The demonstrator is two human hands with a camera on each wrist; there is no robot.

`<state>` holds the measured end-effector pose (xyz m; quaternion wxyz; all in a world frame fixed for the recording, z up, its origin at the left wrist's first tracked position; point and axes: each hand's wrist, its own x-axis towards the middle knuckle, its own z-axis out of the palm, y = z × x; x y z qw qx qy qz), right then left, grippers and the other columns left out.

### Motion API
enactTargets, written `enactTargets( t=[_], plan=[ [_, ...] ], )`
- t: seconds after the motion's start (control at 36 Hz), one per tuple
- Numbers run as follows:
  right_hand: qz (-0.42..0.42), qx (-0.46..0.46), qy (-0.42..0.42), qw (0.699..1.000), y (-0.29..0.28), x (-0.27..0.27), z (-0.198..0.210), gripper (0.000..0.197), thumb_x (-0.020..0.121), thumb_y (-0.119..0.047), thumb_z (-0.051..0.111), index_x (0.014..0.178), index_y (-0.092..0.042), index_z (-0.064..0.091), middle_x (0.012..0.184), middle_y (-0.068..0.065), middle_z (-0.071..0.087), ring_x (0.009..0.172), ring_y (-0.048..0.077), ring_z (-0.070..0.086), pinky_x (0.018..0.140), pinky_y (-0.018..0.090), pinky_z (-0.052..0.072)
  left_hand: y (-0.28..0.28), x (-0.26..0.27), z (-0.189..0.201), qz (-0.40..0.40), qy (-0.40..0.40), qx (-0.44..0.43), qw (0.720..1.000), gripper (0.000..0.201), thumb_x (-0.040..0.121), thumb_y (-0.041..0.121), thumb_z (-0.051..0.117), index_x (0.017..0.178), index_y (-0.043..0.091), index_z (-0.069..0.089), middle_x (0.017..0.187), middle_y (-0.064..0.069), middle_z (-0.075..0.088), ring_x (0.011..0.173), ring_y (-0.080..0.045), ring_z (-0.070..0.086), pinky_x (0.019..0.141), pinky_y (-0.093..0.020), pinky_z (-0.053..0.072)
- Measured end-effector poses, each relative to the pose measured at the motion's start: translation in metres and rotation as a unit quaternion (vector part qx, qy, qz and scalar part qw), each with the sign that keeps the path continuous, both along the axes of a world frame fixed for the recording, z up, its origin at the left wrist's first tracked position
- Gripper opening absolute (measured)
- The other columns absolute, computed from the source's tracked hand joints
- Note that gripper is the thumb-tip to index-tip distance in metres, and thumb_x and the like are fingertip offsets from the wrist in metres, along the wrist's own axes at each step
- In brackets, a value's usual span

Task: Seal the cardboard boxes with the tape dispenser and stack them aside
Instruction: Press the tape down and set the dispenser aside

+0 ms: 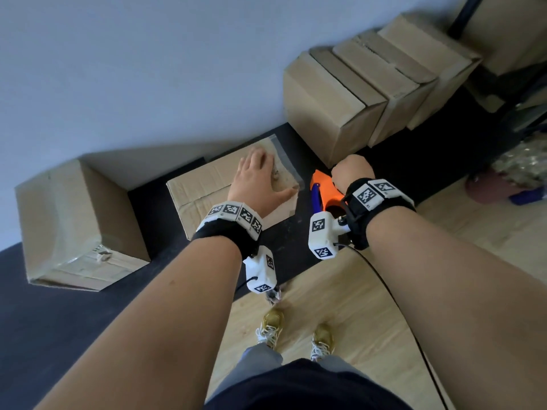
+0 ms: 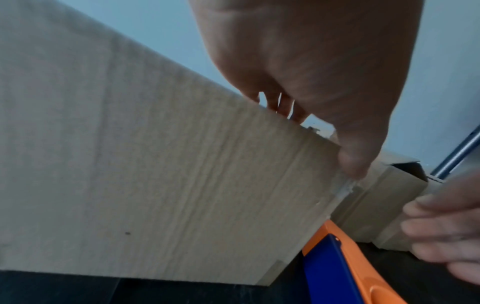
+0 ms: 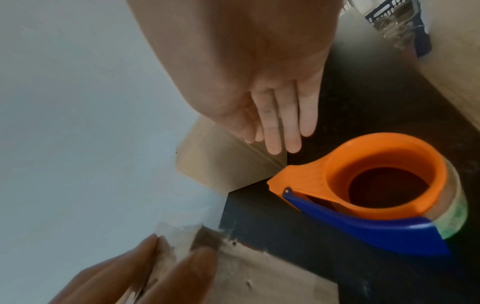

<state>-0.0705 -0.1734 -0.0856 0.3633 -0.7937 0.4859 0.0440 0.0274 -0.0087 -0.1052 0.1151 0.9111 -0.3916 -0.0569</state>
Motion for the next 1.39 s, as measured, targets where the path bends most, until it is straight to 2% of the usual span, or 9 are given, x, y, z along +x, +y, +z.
enactTargets(
  t=[0.22, 0.33, 0.5, 0.64, 0.75, 0.92, 1.08, 1.17, 1.39],
  plan=[
    [0.003, 0.001, -0.021, 1.000, 0.000, -0.003, 0.012, 0.032, 0.095, -0.014, 0.049, 0.122, 0.000, 0.061, 0.123, 0.017, 0.062, 0.114, 0.034, 0.058, 0.077, 0.029, 0.042, -0.011, -0.001, 0.015, -0.086, 0.001, 0.106, 0.991, 0.098, 0.075, 0.051, 0.066, 0.153, 0.022, 0.014, 0.161, 0.003, 0.008, 0.148, -0.017, -0.002, 0.120, -0.047, 0.001],
    [-0.018, 0.014, -0.044, 0.999, -0.001, -0.001, 0.012, 0.024, 0.094, -0.013, 0.052, 0.109, 0.000, 0.065, 0.109, 0.018, 0.069, 0.100, 0.036, 0.065, 0.090, 0.043, 0.053, -0.013, 0.002, 0.019, -0.108, 0.005, 0.148, 0.983, 0.088, 0.079, 0.041, 0.066, 0.151, 0.038, 0.015, 0.162, 0.005, -0.002, 0.148, -0.020, -0.011, 0.118, -0.055, -0.003],
    [0.044, 0.026, -0.089, 0.995, 0.007, 0.003, 0.009, 0.037, 0.096, -0.017, 0.054, 0.132, -0.012, 0.059, 0.137, 0.005, 0.058, 0.125, 0.024, 0.053, 0.105, 0.031, 0.039, -0.004, 0.006, 0.017, -0.127, -0.032, 0.152, 0.980, 0.079, 0.090, 0.010, 0.052, 0.146, 0.053, 0.015, 0.161, 0.005, -0.008, 0.147, -0.023, -0.015, 0.117, -0.055, -0.005],
    [0.095, 0.042, -0.096, 0.990, 0.018, 0.013, 0.006, 0.040, 0.098, -0.014, 0.050, 0.137, -0.011, 0.054, 0.139, 0.006, 0.056, 0.126, 0.025, 0.053, 0.107, 0.035, 0.040, 0.014, 0.008, 0.012, -0.093, -0.056, 0.120, 0.987, 0.082, 0.089, 0.006, 0.053, 0.149, 0.045, 0.013, 0.161, 0.003, -0.005, 0.148, -0.023, -0.007, 0.119, -0.050, 0.001],
    [0.080, 0.038, -0.103, 0.991, 0.023, 0.019, 0.000, 0.040, 0.095, -0.007, 0.047, 0.133, -0.012, 0.059, 0.136, 0.007, 0.058, 0.124, 0.027, 0.053, 0.106, 0.038, 0.042, 0.035, 0.001, 0.002, 0.067, -0.029, -0.053, 0.996, 0.066, 0.081, 0.001, 0.054, 0.142, 0.021, 0.038, 0.147, -0.006, 0.034, 0.136, -0.028, 0.029, 0.110, -0.036, 0.027],
    [0.072, 0.053, -0.114, 0.989, 0.027, 0.022, -0.007, 0.041, 0.093, -0.002, 0.044, 0.129, -0.011, 0.063, 0.132, 0.010, 0.060, 0.121, 0.030, 0.055, 0.105, 0.041, 0.043, 0.047, -0.006, -0.009, 0.278, 0.154, -0.154, 0.936, 0.020, 0.086, 0.008, 0.052, 0.105, 0.015, 0.056, 0.101, -0.003, 0.062, 0.089, -0.022, 0.056, 0.072, -0.028, 0.040],
    [-0.010, 0.165, -0.157, 0.974, 0.030, 0.020, -0.020, 0.043, 0.091, 0.006, 0.042, 0.122, -0.009, 0.067, 0.126, 0.012, 0.065, 0.119, 0.029, 0.058, 0.105, 0.038, 0.045, 0.055, -0.003, -0.016, 0.368, 0.253, -0.271, 0.853, 0.019, 0.077, 0.007, 0.060, 0.073, 0.025, 0.065, 0.079, 0.003, 0.071, 0.081, -0.018, 0.068, 0.078, -0.032, 0.056],
    [-0.075, 0.280, -0.155, 0.945, 0.030, 0.021, -0.017, 0.034, 0.097, -0.001, 0.050, 0.130, -0.001, 0.060, 0.134, 0.015, 0.058, 0.126, 0.029, 0.054, 0.081, 0.023, 0.050, 0.059, -0.005, -0.019, 0.405, 0.310, -0.330, 0.794, 0.016, 0.072, 0.007, 0.069, 0.070, 0.023, 0.069, 0.077, 0.000, 0.073, 0.079, -0.020, 0.071, 0.079, -0.038, 0.059],
    [-0.060, 0.199, -0.209, 0.955, 0.036, 0.018, -0.035, 0.041, 0.092, 0.009, 0.042, 0.121, -0.006, 0.067, 0.120, 0.013, 0.068, 0.105, 0.026, 0.066, 0.099, 0.035, 0.049, 0.061, -0.011, -0.016, 0.396, 0.302, -0.349, 0.794, 0.014, 0.074, 0.010, 0.069, 0.072, 0.023, 0.074, 0.073, 0.002, 0.073, 0.077, -0.019, 0.071, 0.077, -0.035, 0.059]
  ],
)
